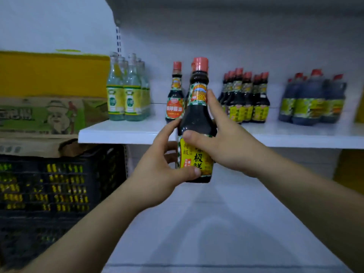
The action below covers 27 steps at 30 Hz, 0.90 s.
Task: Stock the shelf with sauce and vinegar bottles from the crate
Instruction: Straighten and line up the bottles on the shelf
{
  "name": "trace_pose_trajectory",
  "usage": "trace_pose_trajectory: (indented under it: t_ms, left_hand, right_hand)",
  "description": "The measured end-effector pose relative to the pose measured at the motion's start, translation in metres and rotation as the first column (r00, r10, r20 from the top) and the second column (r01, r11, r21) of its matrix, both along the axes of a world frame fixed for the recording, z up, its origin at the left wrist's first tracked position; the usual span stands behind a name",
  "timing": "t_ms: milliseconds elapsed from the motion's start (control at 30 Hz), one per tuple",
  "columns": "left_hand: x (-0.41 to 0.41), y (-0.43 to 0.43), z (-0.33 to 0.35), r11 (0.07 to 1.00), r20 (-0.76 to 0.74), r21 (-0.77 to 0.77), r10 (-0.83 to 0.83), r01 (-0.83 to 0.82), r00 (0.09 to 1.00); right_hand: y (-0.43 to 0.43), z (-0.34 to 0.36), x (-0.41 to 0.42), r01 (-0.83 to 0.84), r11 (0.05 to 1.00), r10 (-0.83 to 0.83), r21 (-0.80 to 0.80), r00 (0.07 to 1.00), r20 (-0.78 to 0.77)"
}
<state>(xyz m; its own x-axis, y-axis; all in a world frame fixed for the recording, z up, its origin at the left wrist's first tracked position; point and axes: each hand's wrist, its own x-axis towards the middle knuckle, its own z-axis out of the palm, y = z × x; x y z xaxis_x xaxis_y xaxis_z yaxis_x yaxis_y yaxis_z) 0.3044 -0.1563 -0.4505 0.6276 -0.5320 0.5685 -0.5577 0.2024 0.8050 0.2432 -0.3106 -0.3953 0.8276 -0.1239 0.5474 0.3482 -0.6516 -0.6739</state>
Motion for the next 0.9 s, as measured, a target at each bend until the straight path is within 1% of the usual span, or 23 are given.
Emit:
trace_pose_trajectory:
  t_ms: [67,167,233,267,333,367,433,500,567,633,700,800,900]
  left_hand:
    - [0.003,-0.037,0.016,0.998,0.040,0.017,-0.063,0.062,0.997]
    - [0.014,-0.088,0.036,0.989,0.118,0.068,-0.138,0.131,0.983]
    - [0.025,-0.117,0.046,0.974,0.154,0.177,-0.168,0.140,0.974]
    - [0.033,-0.130,0.050,0.960,0.191,0.261,-0.150,0.097,0.970]
    - [0.054,-0.153,0.055,0.898,0.307,0.433,-0.058,-0.085,0.950]
    - [0.065,-0.162,0.056,0.841,0.378,0.506,-0.015,-0.193,0.926]
    - [0.084,-0.174,0.057,0.687,0.526,0.610,0.022,-0.395,0.850]
    - [0.099,-0.182,0.056,0.548,0.609,0.657,0.019,-0.518,0.793]
    - [0.110,-0.187,0.054,0.462,0.629,0.683,0.021,-0.565,0.777]
    - [0.117,-0.190,0.049,0.413,0.622,0.709,0.016,-0.572,0.783]
    - [0.122,-0.191,0.045,0.400,0.602,0.729,0.011,-0.556,0.798]
    - [0.126,-0.191,0.044,0.388,0.610,0.730,-0.002,-0.562,0.792]
    - [0.123,-0.191,0.044,0.371,0.608,0.739,-0.005,-0.563,0.794]
  right_hand:
    - [-0.031,0.010,-0.004,0.042,0.999,-0.043,0.018,0.998,0.046]
    - [-0.080,0.021,-0.004,0.057,0.991,-0.067,0.123,0.995,0.080]
    - [-0.110,0.027,-0.003,0.090,0.981,-0.107,0.172,0.990,0.094]
    - [-0.126,0.030,-0.001,0.108,0.979,-0.128,0.173,0.986,0.109]
    - [-0.158,0.037,0.003,0.138,0.974,-0.162,0.180,0.979,0.125]
    - [-0.173,0.040,0.007,0.150,0.970,-0.175,0.193,0.977,0.119]
    - [-0.202,0.047,0.016,0.174,0.961,-0.198,0.214,0.976,0.093]
    - [-0.225,0.050,0.028,0.195,0.953,-0.213,0.233,0.976,0.054]
    - [-0.242,0.048,0.041,0.193,0.950,-0.204,0.247,0.979,0.020]
    - [-0.254,0.043,0.055,0.199,0.950,-0.205,0.241,0.979,-0.001]
    - [-0.265,0.038,0.069,0.207,0.948,-0.212,0.243,0.977,-0.005]
    - [-0.281,0.034,0.087,0.214,0.948,-0.223,0.237,0.975,0.011]
    - [-0.296,0.033,0.100,0.231,0.947,-0.235,0.224,0.972,-0.008]
